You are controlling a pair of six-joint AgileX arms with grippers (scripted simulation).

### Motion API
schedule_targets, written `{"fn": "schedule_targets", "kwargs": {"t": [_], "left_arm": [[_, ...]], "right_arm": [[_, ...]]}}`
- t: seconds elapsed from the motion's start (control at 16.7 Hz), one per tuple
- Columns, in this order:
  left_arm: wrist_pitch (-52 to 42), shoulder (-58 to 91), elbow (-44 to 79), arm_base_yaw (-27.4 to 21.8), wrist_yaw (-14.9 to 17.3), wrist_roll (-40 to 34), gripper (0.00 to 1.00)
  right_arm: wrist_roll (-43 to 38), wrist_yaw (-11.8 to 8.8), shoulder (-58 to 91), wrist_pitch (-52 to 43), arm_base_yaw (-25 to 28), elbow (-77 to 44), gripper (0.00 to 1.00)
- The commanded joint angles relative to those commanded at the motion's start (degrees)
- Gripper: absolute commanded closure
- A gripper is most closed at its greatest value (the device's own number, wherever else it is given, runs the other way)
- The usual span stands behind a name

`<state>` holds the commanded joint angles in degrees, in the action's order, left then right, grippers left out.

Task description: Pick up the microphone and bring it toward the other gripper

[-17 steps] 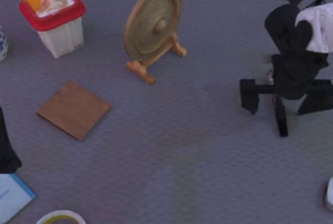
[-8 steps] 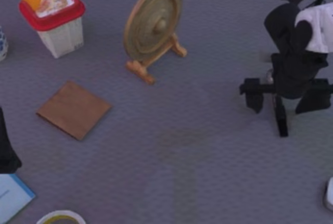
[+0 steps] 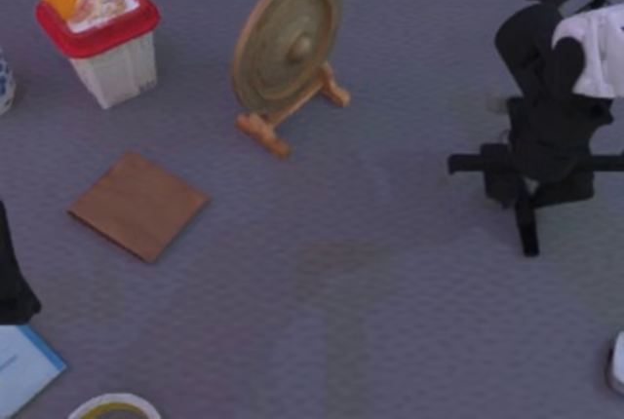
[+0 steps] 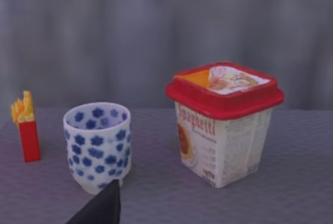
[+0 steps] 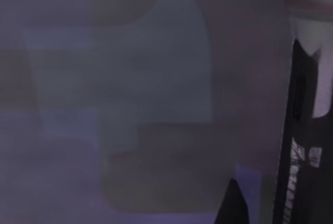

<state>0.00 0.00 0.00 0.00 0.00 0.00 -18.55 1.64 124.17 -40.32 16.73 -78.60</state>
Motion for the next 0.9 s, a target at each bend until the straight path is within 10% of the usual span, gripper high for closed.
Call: {"fn": "schedule_targets", "kwargs": {"t": [0.48, 0.9], "left_arm": [[0.0, 0.0, 0.0, 0.0, 0.0, 0.0, 0.0], [0.0, 0.0, 0.0, 0.0, 0.0, 0.0, 0.0]], "right_arm": [[0.97, 0.14, -3.3, 0.73, 0.06, -0.91, 1.0], [5.3, -8.26, -7.56, 23.8, -0.21, 4.81, 1.0]]}}
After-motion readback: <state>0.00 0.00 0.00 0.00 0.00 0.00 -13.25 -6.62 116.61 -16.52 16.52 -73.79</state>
